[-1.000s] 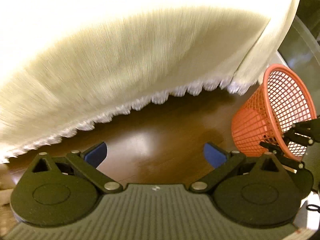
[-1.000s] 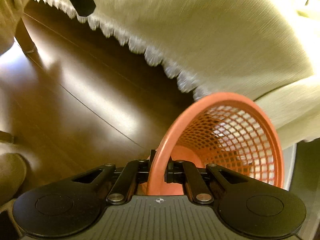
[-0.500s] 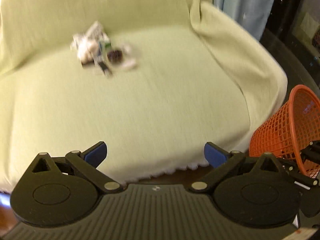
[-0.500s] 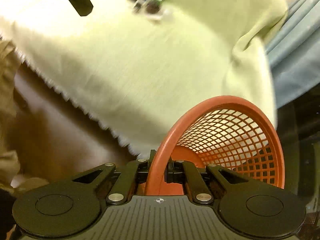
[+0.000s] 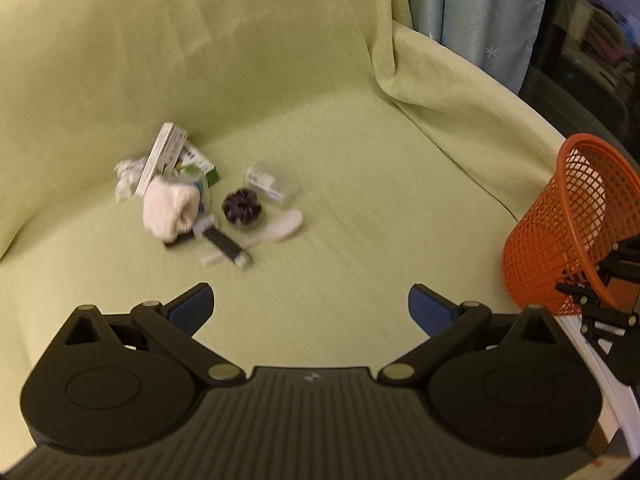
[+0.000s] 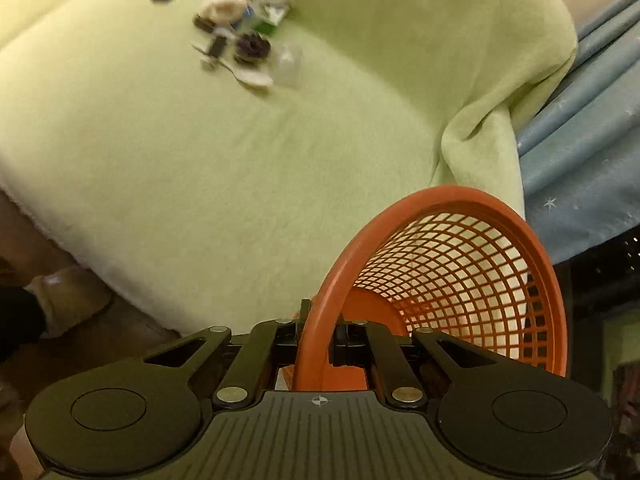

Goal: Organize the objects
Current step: 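Lift the basket with the right gripper and carry it onto the sofa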

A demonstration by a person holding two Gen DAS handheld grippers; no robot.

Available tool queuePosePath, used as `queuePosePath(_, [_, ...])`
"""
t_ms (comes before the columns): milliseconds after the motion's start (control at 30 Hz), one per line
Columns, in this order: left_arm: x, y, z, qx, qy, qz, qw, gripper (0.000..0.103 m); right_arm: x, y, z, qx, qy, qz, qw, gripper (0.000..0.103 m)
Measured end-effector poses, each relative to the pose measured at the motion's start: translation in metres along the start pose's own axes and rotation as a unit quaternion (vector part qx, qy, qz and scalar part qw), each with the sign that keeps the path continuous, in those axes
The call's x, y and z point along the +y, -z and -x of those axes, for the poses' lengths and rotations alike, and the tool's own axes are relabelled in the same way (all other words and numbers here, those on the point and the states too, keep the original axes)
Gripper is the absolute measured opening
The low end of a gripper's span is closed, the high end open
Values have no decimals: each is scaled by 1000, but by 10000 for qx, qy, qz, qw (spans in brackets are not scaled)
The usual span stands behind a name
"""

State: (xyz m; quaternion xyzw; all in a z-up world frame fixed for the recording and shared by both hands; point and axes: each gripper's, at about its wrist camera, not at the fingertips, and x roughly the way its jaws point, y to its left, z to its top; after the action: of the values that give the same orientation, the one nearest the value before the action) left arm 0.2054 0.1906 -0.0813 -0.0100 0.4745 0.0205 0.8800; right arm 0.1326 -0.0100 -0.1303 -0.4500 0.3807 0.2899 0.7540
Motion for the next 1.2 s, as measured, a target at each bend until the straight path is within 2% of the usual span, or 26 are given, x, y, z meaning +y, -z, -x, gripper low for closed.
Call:
queuePosePath(133, [30, -10, -33, 24, 117, -73, 9999, 101, -5, -31, -36, 222, 134, -323, 9991, 2])
queuePosePath(200, [39, -14, -47, -23, 179, -75, 9998, 101, -10, -36, -50, 288, 147, -441, 9985, 2])
queuePosePath(267, [39, -15, -60, -194, 81, -299, 9993, 101, -13, -38, -59, 340, 191, -513, 9979, 2])
queuePosePath(333, [39, -13, -72, -284, 207, -297, 9989, 101, -14, -39, -62, 354, 273, -498, 9978, 2])
queuePosePath(667, [25, -3, -121, -683, 815, -191, 9941, 101, 3, -37, -63, -197, 860, -561, 9945, 3])
queuePosePath(833, [30, 14, -118, -856, 971, -240, 9913, 101, 17, -42, -71, -200, 1193, -483, 9915, 3])
queuePosePath(967, [36, 31, -100, -939, 986, -390, 9899, 101, 32, -60, -81, 101, 1576, -458, 9864, 3])
queuePosePath(1067, [42, 42, -85, -856, 931, -410, 9911, 101, 45, -70, -87, 272, 1777, -476, 9825, 3])
queuePosePath(1200, [55, 51, -68, -938, 1013, -385, 9897, 101, 66, -79, -98, 491, 2074, -254, 9767, 3])
